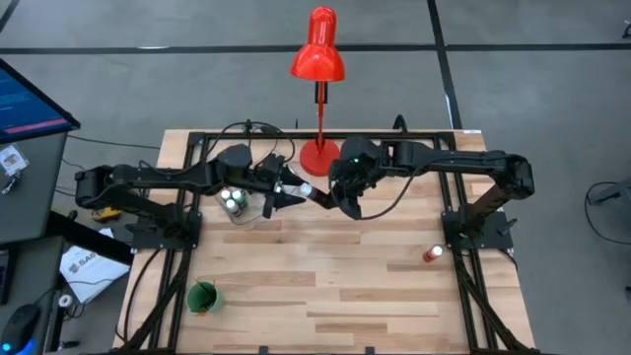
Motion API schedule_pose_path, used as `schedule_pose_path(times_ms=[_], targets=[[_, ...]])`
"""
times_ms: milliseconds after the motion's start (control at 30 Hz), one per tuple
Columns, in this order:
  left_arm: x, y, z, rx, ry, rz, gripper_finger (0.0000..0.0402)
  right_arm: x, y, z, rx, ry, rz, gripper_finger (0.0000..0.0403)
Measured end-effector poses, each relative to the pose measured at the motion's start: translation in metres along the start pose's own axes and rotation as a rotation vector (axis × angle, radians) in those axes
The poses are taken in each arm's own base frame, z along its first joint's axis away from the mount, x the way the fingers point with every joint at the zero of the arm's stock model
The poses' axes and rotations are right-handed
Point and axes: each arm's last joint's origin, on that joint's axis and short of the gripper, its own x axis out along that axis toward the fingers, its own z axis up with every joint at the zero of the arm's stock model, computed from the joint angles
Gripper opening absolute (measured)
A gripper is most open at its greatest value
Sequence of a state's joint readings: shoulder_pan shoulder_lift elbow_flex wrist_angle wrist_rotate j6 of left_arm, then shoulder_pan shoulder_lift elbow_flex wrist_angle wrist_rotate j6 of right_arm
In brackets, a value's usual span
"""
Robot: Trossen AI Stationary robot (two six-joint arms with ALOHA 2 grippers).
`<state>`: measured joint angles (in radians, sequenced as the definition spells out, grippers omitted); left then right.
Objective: Pick & Place Paint Supplies
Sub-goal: Put the brown paint bottle into the transparent bin
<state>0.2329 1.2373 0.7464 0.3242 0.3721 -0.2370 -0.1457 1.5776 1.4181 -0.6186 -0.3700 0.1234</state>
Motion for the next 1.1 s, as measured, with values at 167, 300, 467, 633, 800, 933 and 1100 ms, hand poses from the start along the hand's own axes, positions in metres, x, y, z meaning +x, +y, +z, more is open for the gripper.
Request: schedule_pose_path(times_ms=[167, 300, 467, 633, 800, 933, 1100], targets=[[0.0, 0.0, 0.001, 0.001, -0.007, -0.002, 0.026, 0.0, 0.001, 0.0, -0.003, 0.002, 0.001, 0.0093], [0.0, 0.0, 0.001, 0.001, -0.014, -0.003, 0.026, 0.0, 0.0, 0.0, -0.004, 0.0, 0.0, 0.0093], [0.0, 0.0, 0.001, 0.0, -0.013, -0.003, 0.026, 0.011, -0.003, -0.001, -0.001, 0.01, -0.002, 0.0093], [0.0, 0.0, 0.001, -0.001, -0.012, -0.003, 0.026, 0.029, -0.009, -0.006, 0.02, 0.069, -0.001, 0.0093], [0.0, -0.001, 0.0, -0.004, -0.002, -0.015, 0.026, 0.026, -0.005, -0.001, 0.001, 0.03, 0.013, 0.0093], [0.0, 0.0, -0.002, -0.014, 0.025, -0.023, 0.026, 0.022, -0.006, -0.003, 0.011, 0.042, 0.025, 0.0093], [0.0, 0.0, -0.003, -0.016, 0.033, -0.021, 0.026, 0.022, -0.005, -0.003, 0.01, 0.041, 0.029, 0.0093]])
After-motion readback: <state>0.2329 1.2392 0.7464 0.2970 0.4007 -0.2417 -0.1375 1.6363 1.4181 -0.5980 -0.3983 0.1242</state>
